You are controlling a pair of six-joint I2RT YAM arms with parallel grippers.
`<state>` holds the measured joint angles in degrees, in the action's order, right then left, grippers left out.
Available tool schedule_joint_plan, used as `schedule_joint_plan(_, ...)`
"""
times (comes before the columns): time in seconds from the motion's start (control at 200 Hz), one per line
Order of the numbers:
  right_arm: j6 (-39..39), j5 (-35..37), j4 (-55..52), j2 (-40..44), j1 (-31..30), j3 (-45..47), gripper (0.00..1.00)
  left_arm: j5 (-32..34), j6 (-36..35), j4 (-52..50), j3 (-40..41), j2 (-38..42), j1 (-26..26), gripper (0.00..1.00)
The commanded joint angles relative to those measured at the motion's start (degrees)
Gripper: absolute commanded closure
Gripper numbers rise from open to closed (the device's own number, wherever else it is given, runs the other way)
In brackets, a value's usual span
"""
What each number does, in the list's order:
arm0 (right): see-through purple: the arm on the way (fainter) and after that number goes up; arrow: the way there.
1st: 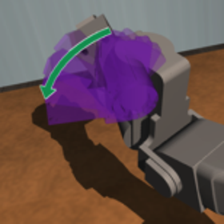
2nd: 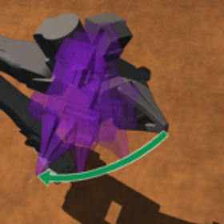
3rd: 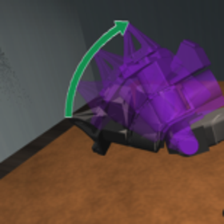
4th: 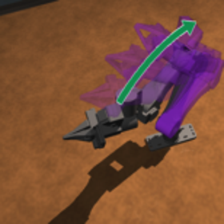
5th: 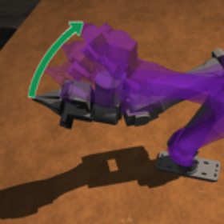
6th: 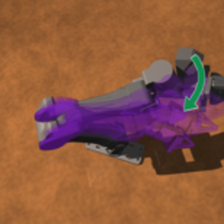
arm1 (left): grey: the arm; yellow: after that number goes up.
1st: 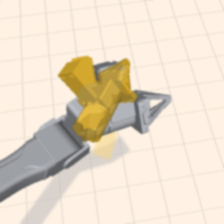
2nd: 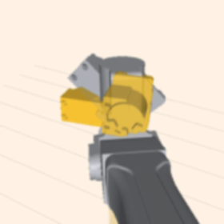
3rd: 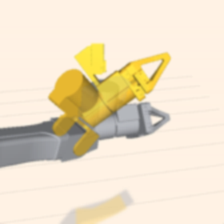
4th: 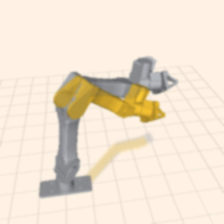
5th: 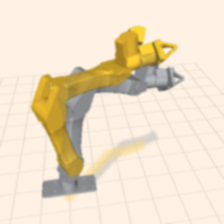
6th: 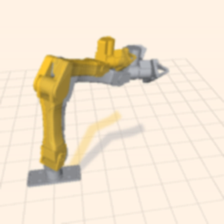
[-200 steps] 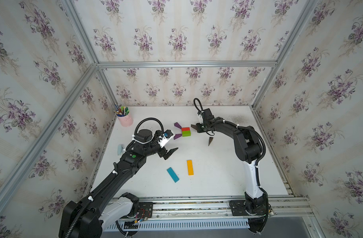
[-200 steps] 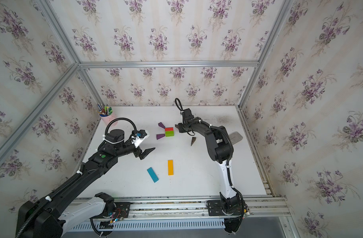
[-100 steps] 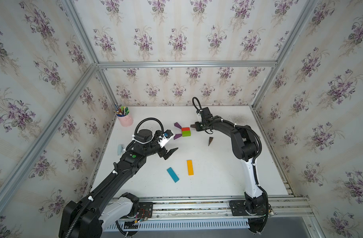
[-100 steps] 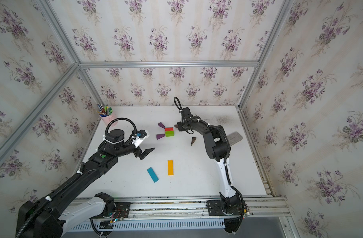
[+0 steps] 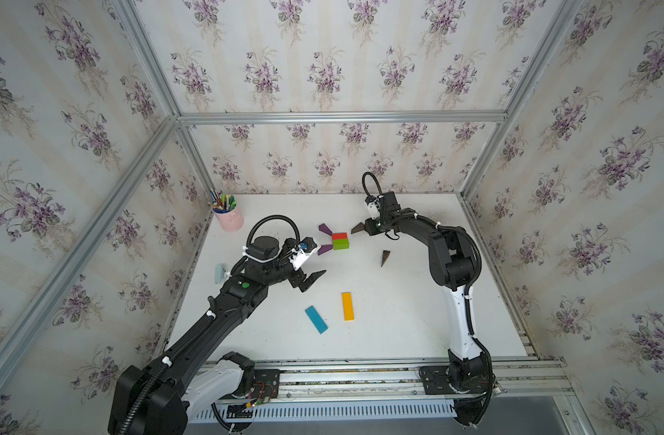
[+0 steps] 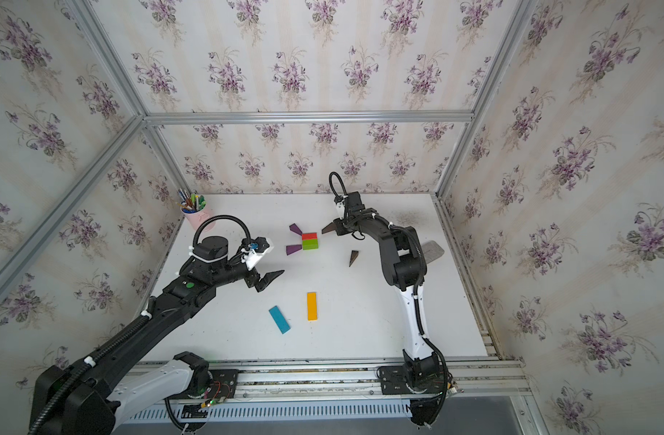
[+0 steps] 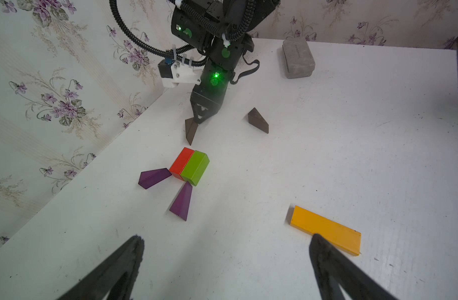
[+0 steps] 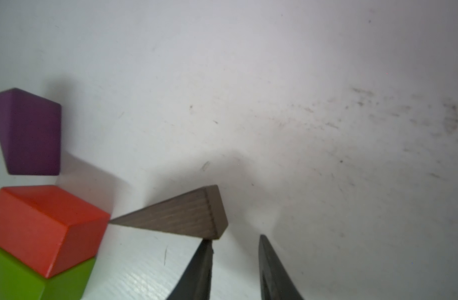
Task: Assemble a small pinwheel with building blocks
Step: Adjust the building block at the center of the board, then assemble the building block at the center of the board.
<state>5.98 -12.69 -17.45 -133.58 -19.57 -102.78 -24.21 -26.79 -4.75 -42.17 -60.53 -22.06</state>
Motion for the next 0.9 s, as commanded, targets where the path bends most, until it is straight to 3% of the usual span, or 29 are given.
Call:
schedule_joint_plan(0.0,2.87,-2.95,-0.31,-1.3,-0.2,-2.55,0.68,-0.3,-0.29,1.17,-0.37,-0.11,-0.04,0.0)
schedule_joint_plan(0.48,-3.02,0.44,2.83,3.33,2.19,2.08,0.71,-0.34,-0.28,1.15,-0.37,-0.09,0.0,0.0)
schedule_joint_plan(0.684,-5.97,3.94,0.95,-0.29,2.52,-3.98,0.71,-0.13,-0.44,1.07,-0.28,-0.07,0.01,0.0)
schedule_joint_plan(0.894,-6.07,2.56,-2.31,-5.58,2.43,-11.35,0.72,0.24,-0.46,1.06,-0.28,-0.2,0.0,0.0)
